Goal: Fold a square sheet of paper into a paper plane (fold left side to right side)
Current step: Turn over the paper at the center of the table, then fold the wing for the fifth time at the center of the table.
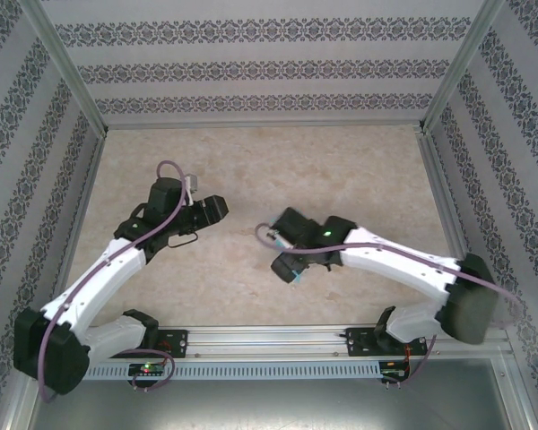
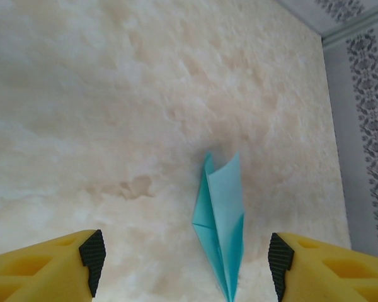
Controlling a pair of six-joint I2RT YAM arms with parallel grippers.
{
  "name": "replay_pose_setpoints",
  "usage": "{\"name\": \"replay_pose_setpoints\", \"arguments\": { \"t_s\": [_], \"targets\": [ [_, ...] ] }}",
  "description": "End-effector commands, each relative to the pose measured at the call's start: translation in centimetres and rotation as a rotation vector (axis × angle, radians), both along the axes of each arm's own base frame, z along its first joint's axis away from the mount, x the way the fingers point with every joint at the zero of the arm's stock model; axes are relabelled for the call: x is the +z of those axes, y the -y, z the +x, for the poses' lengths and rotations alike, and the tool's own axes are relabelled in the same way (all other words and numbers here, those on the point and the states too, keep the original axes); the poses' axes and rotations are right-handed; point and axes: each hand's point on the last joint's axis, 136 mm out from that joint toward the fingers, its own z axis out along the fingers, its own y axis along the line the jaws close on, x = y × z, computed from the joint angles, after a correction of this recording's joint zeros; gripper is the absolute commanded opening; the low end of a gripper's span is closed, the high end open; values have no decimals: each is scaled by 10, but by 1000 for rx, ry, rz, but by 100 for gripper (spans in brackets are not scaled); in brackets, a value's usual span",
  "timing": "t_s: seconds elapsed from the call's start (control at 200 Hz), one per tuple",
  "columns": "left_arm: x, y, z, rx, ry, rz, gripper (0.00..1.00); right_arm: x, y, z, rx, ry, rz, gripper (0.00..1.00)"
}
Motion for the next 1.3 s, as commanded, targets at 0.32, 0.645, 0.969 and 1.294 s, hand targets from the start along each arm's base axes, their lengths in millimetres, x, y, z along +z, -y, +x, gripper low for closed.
{"name": "replay_pose_setpoints", "arguments": {
  "t_s": [0.32, 0.645, 0.969, 1.294],
  "targets": [
    [-49, 107, 20, -192, -118, -200, 70, 38, 61, 59, -546, -6, 791, 98],
    [-96, 164, 45, -284, -204, -206, 67, 11, 100, 55, -722, -45, 910, 98],
    [-114, 172, 54, -323, -169, -178, 28, 5, 108, 57, -722, 4, 861, 98],
    [-99, 138, 38, -348, -64, -165, 1, 20, 80, 71, -568, -22, 979, 96]
  ]
}}
